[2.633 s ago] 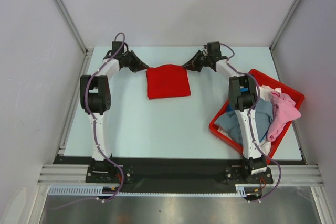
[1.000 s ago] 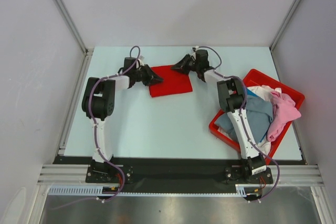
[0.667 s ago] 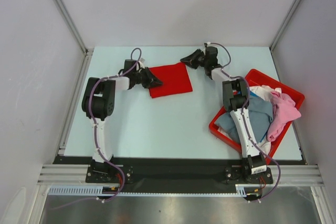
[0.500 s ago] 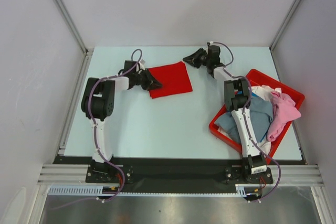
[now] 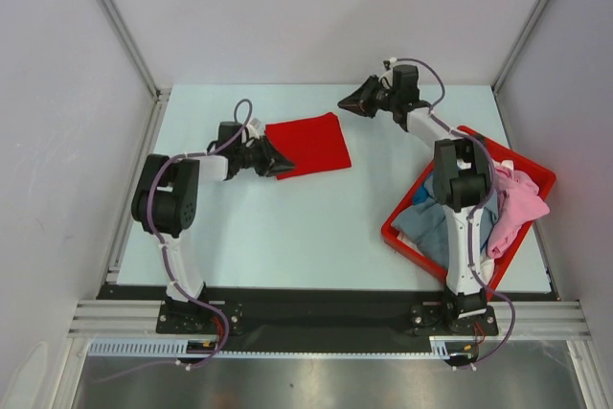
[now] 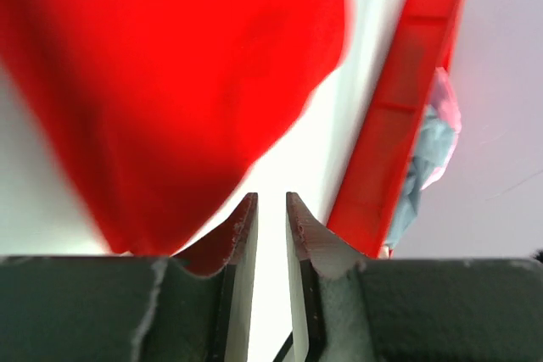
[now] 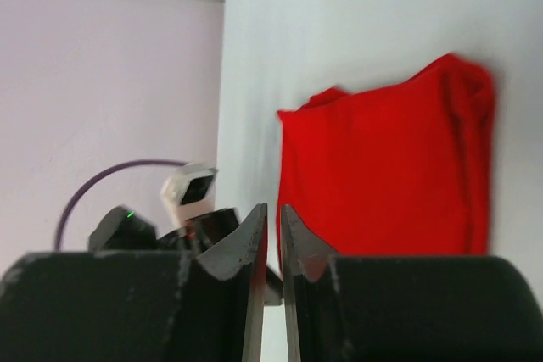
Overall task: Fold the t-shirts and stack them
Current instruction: Fold the tshirt
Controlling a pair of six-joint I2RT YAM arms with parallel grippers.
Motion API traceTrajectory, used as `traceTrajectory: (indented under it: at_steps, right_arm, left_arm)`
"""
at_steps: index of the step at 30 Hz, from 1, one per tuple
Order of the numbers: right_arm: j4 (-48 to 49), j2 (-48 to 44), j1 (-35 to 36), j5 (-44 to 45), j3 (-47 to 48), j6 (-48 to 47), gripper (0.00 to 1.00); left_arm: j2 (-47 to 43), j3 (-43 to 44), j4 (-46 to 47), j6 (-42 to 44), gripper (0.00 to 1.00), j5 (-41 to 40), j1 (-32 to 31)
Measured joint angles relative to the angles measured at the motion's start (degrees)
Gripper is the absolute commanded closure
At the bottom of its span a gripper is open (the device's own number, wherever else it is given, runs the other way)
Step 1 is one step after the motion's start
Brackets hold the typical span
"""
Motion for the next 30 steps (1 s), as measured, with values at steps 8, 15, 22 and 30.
traceTrajectory:
  at_steps: [8,15,22,30]
  right_arm:
    - [10.45,-4.09,5.77,-5.57,-17.14,1.55,0.86]
    - [12.52,-4.02,3.72,-7.17,-29.09,2.10,0.86]
    - [11.43,-5.99,-1.27,-7.56,-31.15,-0.90,0.83]
    - [-3.23,-17.97,-0.26,-5.97,-29.77,-7.13,0.71]
  left_arm:
    - [2.01,-3.26,-0.57,0.79,0.80,-0.90,0.52]
    - [0.37,-7.17,-2.21,3.32,0.80,-2.25,1.42]
    - [-7.63,-9.42,-9.97,7.17,0.49,-4.74,1.64]
    - [-12.33,6.12,-21.81,17.49,0.00,-10.91,5.66]
